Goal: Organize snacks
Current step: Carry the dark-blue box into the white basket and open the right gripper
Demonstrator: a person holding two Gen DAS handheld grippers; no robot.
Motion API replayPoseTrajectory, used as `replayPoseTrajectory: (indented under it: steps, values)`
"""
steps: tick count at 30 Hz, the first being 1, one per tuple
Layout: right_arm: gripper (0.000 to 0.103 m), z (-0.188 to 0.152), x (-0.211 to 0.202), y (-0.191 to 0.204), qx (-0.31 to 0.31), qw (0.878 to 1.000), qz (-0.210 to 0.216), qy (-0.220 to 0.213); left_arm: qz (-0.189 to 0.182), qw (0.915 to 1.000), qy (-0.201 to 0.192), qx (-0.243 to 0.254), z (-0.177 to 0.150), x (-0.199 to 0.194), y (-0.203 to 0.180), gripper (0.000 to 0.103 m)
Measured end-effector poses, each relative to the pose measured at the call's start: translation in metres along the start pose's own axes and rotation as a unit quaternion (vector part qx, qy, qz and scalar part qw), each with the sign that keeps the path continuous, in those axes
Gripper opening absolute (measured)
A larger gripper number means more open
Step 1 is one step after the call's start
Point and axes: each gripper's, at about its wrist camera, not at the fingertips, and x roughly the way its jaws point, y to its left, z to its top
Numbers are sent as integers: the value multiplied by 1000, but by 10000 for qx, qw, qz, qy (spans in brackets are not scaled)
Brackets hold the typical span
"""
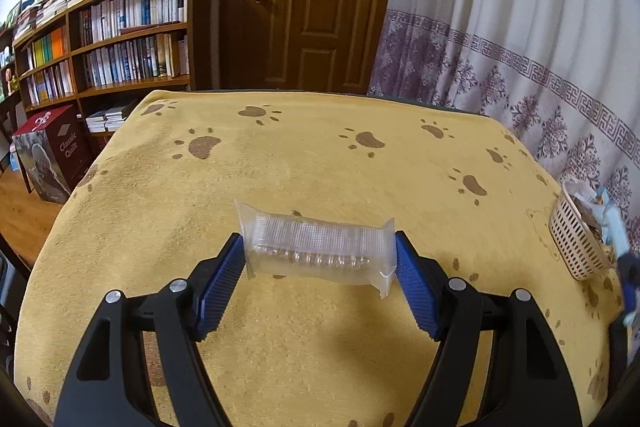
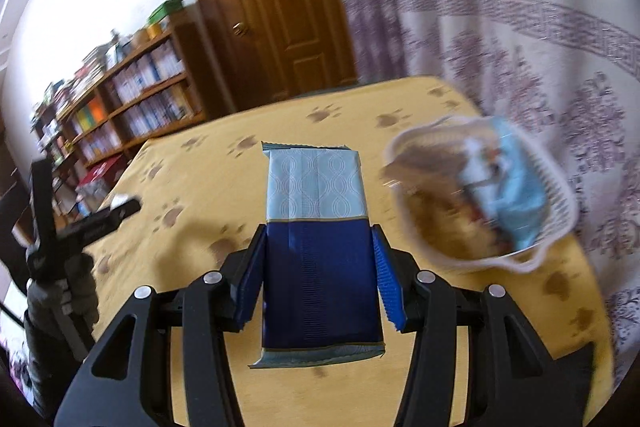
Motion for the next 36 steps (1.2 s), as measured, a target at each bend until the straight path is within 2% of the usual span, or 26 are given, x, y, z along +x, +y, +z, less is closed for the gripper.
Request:
replayPoseTrajectory:
  steps: [6, 13, 19, 36]
  values:
    - [51, 16, -10, -43, 416, 9986, -278, -186, -79, 9999, 15, 104, -2, 1, -8, 74]
    - [51, 32, 12, -95, 1178, 9930, -131, -9, -125, 9997, 37, 191, -6, 1, -15, 74]
    - [52, 36, 39, -120, 1616, 9867, -15, 190, -117, 9996, 69, 241, -7, 4, -18, 74]
    - [53, 37, 56, -96, 703, 9941, -817, 152, -127, 9993, 125, 336, -10, 8, -23, 74]
